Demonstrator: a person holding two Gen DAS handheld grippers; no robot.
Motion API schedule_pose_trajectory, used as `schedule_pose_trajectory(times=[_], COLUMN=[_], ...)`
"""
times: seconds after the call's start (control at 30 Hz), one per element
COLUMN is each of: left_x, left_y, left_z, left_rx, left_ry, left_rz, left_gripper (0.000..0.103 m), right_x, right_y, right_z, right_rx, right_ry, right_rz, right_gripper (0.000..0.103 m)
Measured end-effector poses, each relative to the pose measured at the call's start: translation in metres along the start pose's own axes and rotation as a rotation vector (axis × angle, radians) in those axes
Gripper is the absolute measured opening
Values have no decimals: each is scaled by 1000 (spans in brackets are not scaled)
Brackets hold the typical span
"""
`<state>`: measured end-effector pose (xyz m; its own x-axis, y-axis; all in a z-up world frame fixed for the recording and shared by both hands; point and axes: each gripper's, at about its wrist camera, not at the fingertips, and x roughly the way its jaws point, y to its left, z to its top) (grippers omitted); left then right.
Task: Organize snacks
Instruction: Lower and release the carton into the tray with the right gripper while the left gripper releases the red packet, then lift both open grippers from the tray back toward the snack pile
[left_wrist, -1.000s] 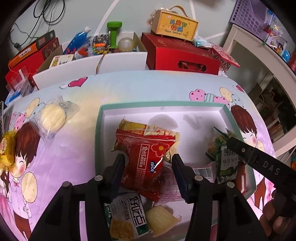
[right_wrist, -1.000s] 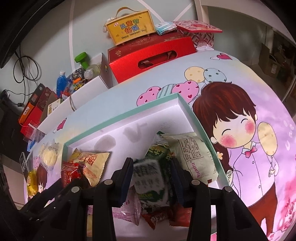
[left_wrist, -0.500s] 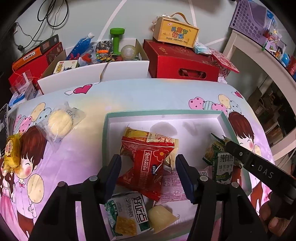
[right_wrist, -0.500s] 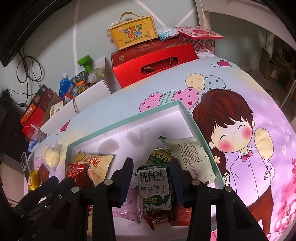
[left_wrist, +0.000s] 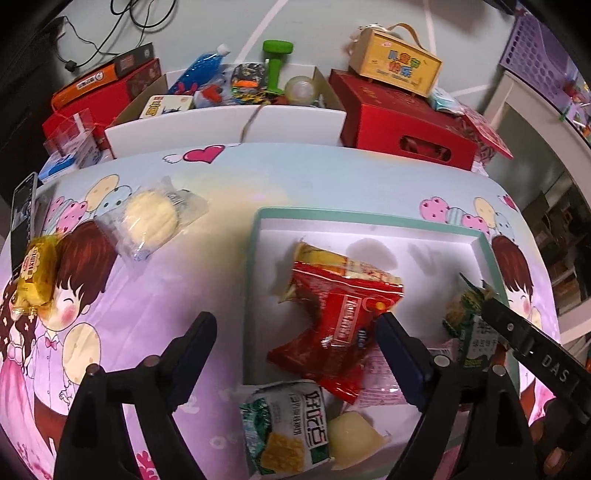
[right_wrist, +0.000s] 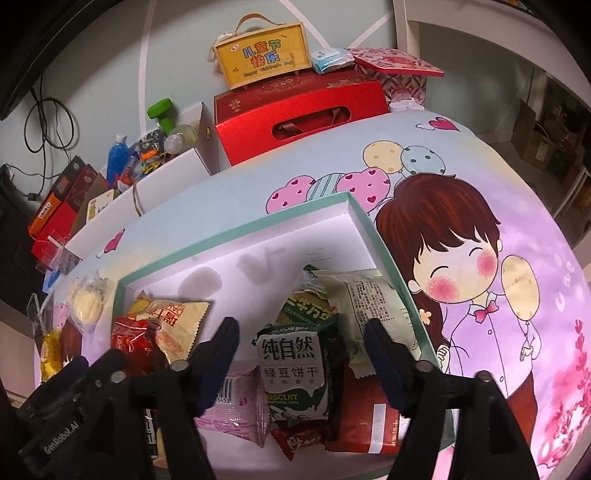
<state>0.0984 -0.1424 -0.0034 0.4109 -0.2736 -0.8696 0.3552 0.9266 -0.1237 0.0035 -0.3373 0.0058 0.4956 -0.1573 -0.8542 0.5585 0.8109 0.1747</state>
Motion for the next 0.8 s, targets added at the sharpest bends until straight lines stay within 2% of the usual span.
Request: schedule_pose_trajectory(times=[0.13,0.2,0.33,0.8], left_x=[2,3,5,5], left_y=[4,6,12,9], left_z=[0,-1,-1,-1], left_rx=[-16,-28,-53,-40], left_ry=[-4,-3,-2,4], left_rz=[23,23,28,12], left_gripper=[91,96,96,96], right_x=[2,3,3,3], right_y=[2,4,5,2], right_z=[-1,-1,-1,-1], right_rx=[-14,-24,-43,-38], right_ry=[4,3,-10,-16], right_rz=[7,7,-7,-13], right_gripper=[87,91,103,103])
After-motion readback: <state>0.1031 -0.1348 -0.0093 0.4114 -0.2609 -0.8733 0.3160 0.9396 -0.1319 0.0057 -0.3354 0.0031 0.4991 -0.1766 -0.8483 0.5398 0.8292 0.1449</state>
